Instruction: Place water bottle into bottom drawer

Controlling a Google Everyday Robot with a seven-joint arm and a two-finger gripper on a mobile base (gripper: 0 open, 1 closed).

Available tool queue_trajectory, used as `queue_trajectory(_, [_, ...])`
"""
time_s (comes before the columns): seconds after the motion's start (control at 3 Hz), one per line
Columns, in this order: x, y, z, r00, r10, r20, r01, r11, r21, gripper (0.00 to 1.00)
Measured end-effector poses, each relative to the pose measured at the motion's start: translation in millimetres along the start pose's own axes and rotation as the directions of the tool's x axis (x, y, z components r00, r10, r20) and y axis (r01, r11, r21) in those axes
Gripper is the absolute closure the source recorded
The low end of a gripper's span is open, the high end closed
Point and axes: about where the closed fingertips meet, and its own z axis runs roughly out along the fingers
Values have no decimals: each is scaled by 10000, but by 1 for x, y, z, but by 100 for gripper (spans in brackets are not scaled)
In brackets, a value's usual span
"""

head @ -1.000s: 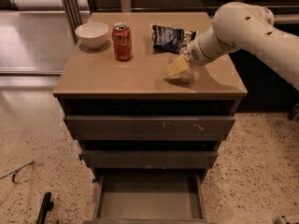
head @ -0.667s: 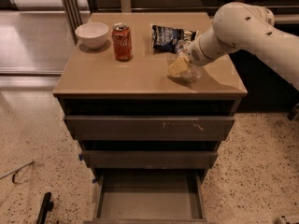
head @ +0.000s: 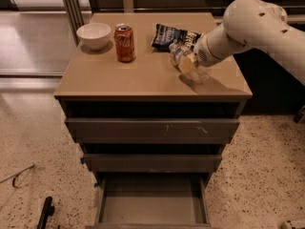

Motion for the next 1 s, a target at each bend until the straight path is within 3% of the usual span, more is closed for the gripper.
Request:
queue_trajectory(0.33, [1, 2, -26, 9985, -546, 93, 551, 9968, -580, 100])
queue_trajectory(1.0, [3, 7, -25, 9966, -828, -31, 823, 9939, -730, 100])
